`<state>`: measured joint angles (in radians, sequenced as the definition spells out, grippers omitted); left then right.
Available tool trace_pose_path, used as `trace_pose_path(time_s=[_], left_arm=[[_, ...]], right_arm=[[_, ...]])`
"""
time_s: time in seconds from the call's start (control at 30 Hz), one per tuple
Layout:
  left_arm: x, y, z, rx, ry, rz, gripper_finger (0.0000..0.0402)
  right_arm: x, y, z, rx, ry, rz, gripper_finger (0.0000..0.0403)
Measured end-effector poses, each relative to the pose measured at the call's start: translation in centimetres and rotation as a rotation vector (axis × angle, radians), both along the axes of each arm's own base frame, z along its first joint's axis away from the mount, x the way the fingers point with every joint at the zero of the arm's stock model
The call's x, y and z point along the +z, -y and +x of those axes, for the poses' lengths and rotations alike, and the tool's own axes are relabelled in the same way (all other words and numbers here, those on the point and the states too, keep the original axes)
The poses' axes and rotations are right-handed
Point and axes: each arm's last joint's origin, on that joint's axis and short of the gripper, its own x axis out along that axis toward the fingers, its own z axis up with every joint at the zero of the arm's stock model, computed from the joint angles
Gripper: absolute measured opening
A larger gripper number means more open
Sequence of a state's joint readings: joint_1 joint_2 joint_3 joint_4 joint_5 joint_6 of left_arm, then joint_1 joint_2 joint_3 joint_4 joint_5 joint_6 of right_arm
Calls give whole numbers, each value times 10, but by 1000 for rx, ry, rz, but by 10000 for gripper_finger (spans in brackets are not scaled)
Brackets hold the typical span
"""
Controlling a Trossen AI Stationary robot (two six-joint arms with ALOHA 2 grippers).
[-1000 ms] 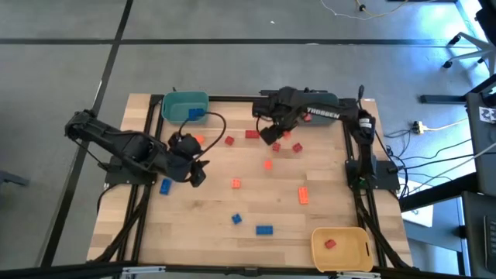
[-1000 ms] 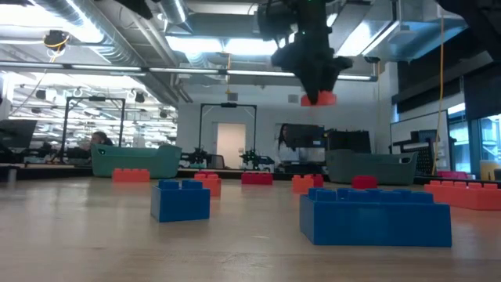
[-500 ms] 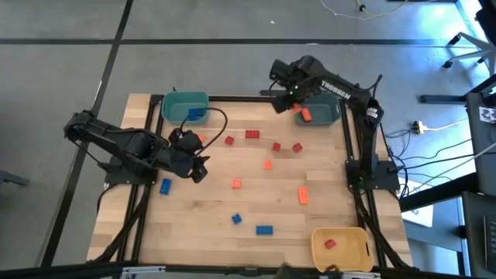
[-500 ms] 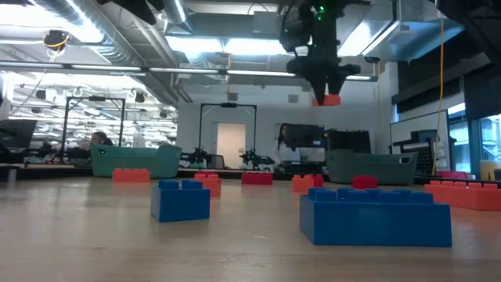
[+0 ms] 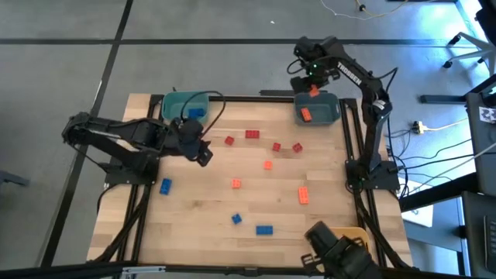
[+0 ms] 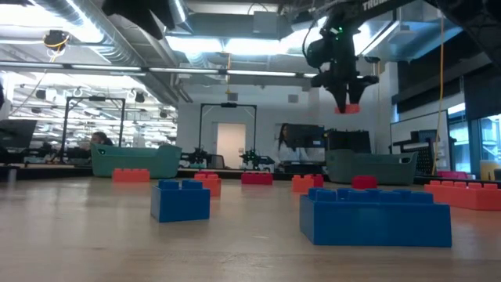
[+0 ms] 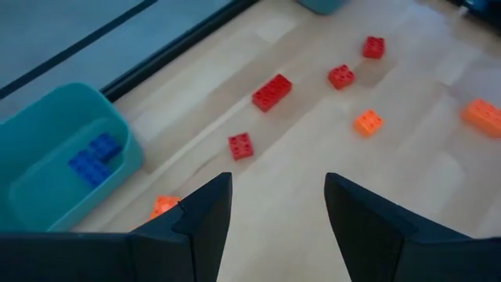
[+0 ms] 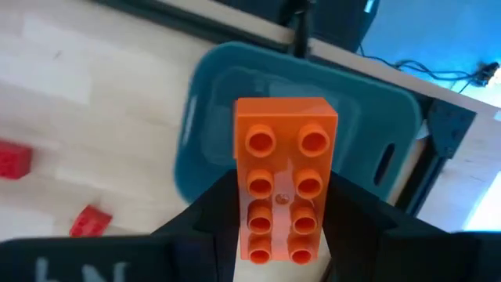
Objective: Sort & place blocks by color
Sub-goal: Put the orange game piece into the blue bin
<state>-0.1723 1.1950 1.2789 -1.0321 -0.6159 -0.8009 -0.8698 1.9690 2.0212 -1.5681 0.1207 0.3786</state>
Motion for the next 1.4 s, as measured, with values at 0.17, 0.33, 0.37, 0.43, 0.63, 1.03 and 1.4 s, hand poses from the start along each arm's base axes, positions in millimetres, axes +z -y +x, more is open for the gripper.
trace_pose_path(time_s=[0.17, 0.33, 0.37, 0.43, 0.63, 1.03, 1.4], left_arm=[[0, -11, 1, 34, -12, 14, 198], [0, -20, 1, 66, -18, 18, 198], [0, -21, 1, 65, -24, 18, 198], [0, -24, 1, 68, -29, 12, 198], [-1, -31, 1, 95, -30, 4, 198], [-1, -31, 1, 95, -30, 3, 198], [-1, -31, 1, 95, -30, 4, 198]], right_arm=[[-12, 10, -10, -41, 11, 24, 141], [-41, 16, -15, -17, 26, 90, 141], [-45, 16, -17, -22, 13, 101, 141], [-51, 18, -22, -34, 1, 112, 141], [-77, 26, -34, -73, -6, 126, 141], [-131, 22, -45, -99, 48, 189, 141], [-146, 22, -53, -121, 45, 196, 141]])
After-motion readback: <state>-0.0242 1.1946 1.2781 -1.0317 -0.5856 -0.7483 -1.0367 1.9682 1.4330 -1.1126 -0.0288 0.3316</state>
